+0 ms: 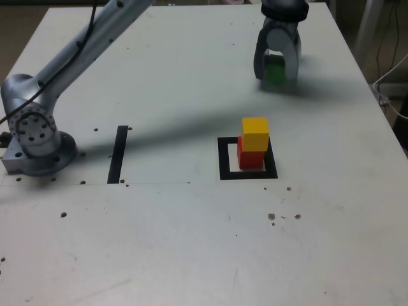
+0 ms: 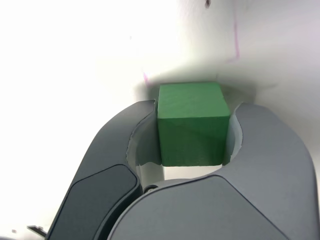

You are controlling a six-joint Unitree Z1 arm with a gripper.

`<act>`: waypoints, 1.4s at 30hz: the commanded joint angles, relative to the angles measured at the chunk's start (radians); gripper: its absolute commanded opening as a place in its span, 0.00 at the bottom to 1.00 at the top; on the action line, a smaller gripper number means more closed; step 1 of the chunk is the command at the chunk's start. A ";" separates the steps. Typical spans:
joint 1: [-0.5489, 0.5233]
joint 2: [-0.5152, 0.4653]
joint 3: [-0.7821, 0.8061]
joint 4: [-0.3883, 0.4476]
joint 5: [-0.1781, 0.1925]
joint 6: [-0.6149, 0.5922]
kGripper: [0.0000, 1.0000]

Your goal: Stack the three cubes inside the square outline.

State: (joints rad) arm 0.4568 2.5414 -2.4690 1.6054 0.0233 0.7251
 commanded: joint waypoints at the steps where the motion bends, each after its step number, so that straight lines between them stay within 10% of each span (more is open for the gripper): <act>1: -0.015 -0.056 0.034 0.031 0.001 -0.023 0.27; 23: -0.265 -0.469 0.463 0.007 -0.071 -0.424 0.28; 42: -0.492 -0.542 0.602 -0.077 -0.116 -0.662 0.29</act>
State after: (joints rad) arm -0.0218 1.9984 -1.8722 1.5327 -0.0886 0.0718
